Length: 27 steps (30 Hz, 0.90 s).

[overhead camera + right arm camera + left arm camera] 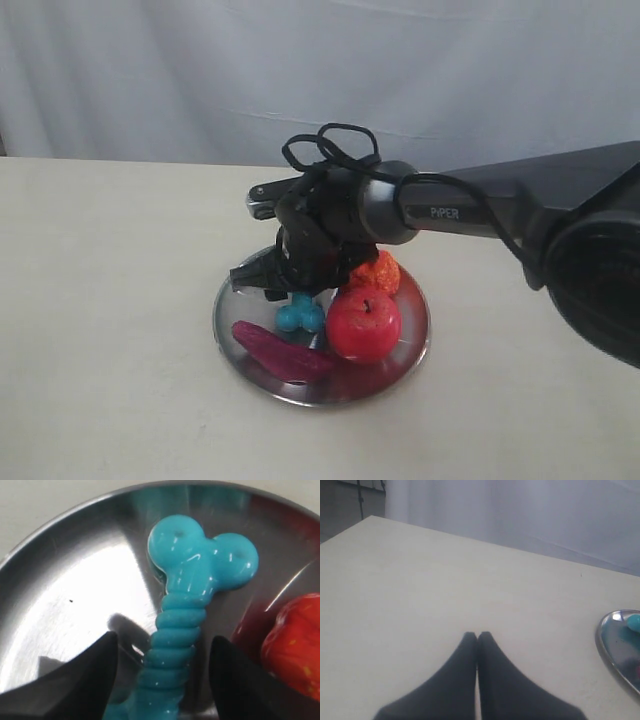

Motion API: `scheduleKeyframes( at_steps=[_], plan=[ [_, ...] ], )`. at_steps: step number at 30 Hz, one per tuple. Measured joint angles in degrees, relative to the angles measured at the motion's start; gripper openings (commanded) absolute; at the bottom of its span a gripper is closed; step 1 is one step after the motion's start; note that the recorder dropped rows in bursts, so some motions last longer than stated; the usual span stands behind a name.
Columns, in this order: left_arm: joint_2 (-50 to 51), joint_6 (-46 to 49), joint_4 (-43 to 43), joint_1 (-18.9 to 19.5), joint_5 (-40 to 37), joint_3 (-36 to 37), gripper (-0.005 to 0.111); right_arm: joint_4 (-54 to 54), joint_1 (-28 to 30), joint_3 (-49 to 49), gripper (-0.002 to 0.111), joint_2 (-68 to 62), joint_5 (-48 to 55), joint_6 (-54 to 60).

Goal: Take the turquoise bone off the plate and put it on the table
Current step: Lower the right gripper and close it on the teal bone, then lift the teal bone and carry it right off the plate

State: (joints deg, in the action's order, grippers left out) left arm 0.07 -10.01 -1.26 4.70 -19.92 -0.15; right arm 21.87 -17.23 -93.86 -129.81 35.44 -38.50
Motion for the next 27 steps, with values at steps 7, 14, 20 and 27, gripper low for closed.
scheduleKeyframes(
  at_steps=[7,14,20,27],
  plan=[
    [0.0,0.0,0.0,0.0,0.0,0.0,0.0,0.5,0.0,0.0,0.053,-0.7,-0.5,-0.8],
    [0.0,0.0,0.0,0.0,0.0,0.0,0.0,1.6,0.0,0.0,0.037,-0.9,-0.7,-2.7],
    [0.0,0.0,0.0,0.0,0.0,0.0,0.0,1.8,0.0,0.0,0.0,-0.9,-0.7,-4.0],
    [0.0,0.0,0.0,0.0,0.0,0.0,0.0,1.9,0.0,-0.2,0.0,-0.9,-0.6,-4.1]
  ],
)
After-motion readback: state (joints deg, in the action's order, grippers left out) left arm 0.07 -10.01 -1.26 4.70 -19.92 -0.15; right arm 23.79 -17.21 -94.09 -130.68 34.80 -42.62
